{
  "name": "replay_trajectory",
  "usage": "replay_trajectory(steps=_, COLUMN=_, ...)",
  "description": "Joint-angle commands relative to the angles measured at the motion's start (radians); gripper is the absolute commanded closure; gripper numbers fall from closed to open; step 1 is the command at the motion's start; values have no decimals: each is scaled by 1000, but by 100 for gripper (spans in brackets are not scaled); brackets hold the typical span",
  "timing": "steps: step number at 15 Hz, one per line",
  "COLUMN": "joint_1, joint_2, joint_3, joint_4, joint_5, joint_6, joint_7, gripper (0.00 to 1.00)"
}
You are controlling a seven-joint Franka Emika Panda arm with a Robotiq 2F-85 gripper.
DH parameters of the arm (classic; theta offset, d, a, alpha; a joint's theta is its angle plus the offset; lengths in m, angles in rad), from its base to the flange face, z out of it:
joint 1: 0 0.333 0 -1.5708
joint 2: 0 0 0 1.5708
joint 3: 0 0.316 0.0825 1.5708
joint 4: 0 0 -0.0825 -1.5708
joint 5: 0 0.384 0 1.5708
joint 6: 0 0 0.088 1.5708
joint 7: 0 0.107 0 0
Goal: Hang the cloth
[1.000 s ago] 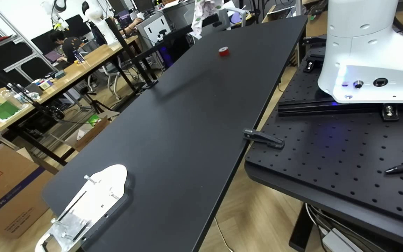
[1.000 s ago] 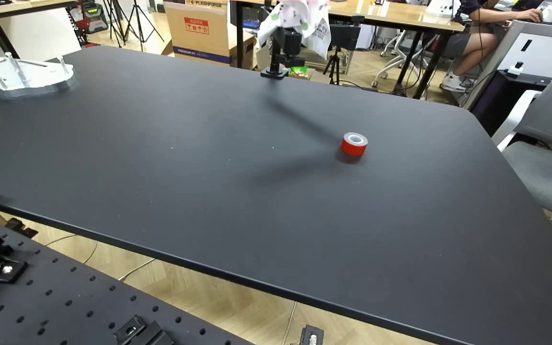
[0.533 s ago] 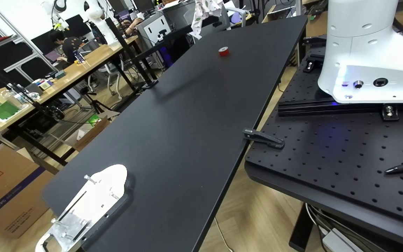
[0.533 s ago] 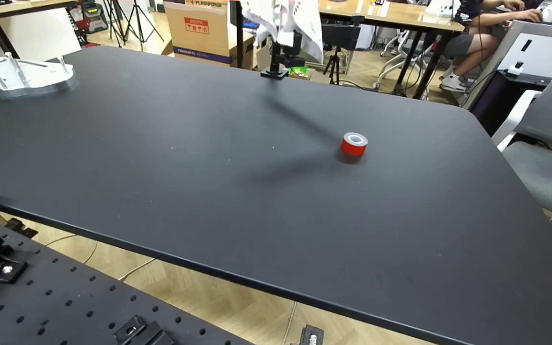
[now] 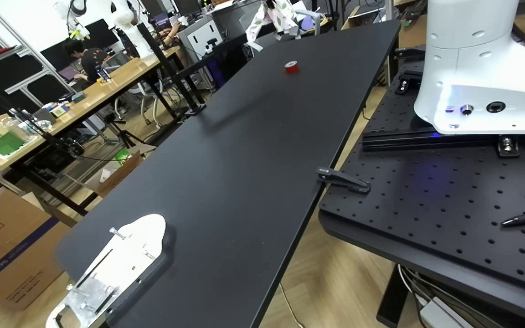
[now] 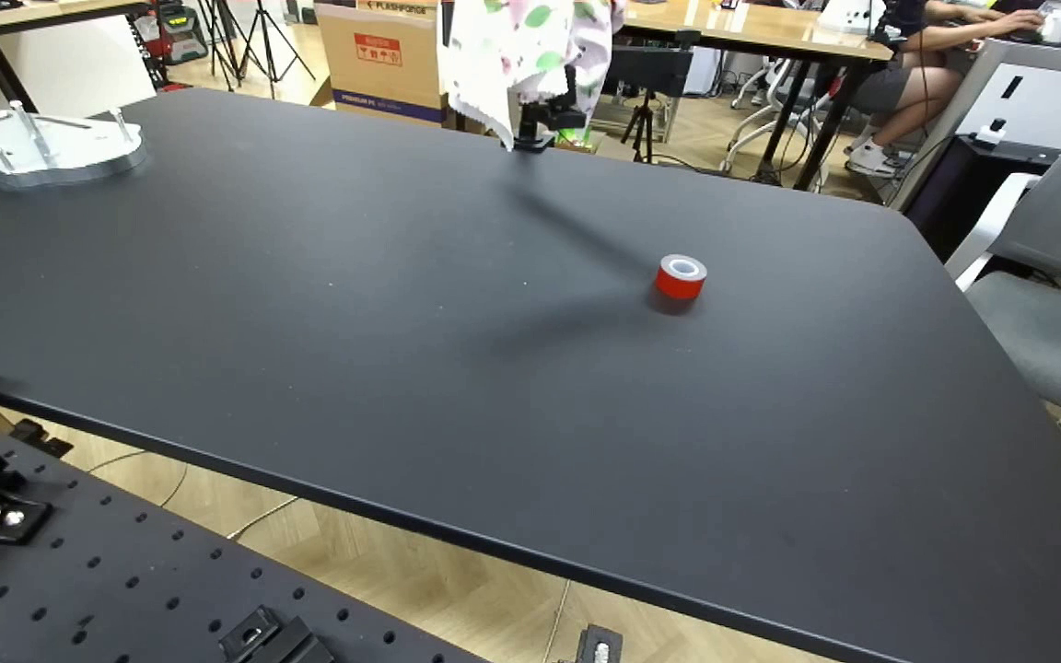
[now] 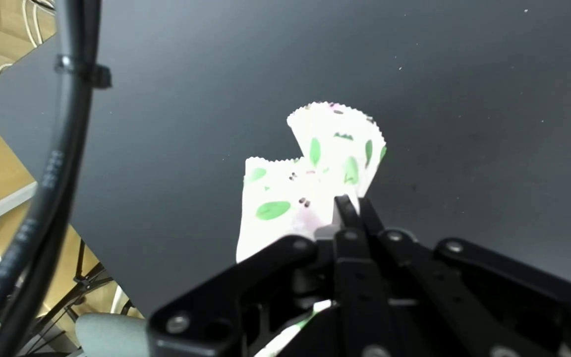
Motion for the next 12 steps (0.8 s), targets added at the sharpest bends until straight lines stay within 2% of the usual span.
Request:
replay_trajectory(steps=1, joint_1=11, joint_2=46, joint_3=-20, joint_4=14, joint_5=0, joint_6=1, joint_7=4, gripper=99)
replay_trajectory(steps=12, joint_1=25, joint_2=144, joint_3=-50, joint_4=35, joint_5=2, joint_6=13, joint_7=7, gripper=99)
